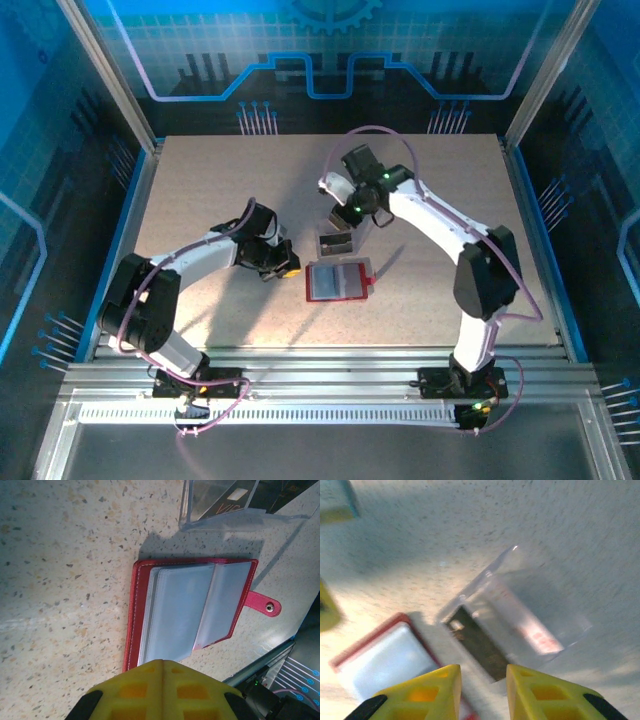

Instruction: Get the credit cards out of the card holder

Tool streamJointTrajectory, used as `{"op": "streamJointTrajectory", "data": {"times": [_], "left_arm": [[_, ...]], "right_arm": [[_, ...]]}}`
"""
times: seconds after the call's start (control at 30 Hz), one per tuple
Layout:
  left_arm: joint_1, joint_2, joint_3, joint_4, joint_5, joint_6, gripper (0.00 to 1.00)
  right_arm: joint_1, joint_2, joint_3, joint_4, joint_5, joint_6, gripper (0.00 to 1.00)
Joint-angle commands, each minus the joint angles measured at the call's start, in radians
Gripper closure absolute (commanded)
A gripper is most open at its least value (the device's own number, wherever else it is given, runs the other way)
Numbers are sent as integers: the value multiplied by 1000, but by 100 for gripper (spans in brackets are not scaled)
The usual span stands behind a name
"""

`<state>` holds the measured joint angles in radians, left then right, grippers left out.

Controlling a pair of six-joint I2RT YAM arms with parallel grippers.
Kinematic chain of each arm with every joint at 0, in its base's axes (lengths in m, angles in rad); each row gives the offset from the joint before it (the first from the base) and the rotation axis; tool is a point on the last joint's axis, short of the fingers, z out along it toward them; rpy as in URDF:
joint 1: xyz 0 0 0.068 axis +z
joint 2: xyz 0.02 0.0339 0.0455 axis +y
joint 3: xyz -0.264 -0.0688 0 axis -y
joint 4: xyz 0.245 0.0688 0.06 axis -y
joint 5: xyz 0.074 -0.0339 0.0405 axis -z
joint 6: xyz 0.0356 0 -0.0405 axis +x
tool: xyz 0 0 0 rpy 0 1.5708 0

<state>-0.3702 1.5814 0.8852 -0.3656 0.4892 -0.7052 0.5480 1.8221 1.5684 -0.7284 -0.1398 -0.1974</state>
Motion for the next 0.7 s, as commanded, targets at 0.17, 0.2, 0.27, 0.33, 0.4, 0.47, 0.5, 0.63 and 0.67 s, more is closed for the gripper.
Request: {"op": "streamJointTrajectory", "data": {"times": [0.17,0.2,0.27,0.33,0.4,0.47,0.5,0.63,0.67], "left_arm": [[5,40,18,42,60,-5,100],[5,43,17,46,64,-6,100],[5,47,18,50,68,-5,100],[5,49,16,52,70,-5,100],[5,49,14,56,69,-5,100],[5,48,14,57,69,-5,100],[5,48,14,58,68,-4,100],[5,45,11,59,62,-5,100],[5,44,10,62,62,-5,100]], "right_arm": [[-25,-150,-325,300,-423,853,80],[-21,-169,-372,361,-450,911,80],[-9,-189,-429,426,-474,986,80],[10,-196,-447,419,-462,999,77],[30,-195,-457,399,-437,998,76],[47,-184,-467,398,-426,1009,75],[56,-175,-474,402,-425,1015,75],[90,-122,-470,414,-423,1026,75],[99,-106,-467,419,-423,1029,75]]}}
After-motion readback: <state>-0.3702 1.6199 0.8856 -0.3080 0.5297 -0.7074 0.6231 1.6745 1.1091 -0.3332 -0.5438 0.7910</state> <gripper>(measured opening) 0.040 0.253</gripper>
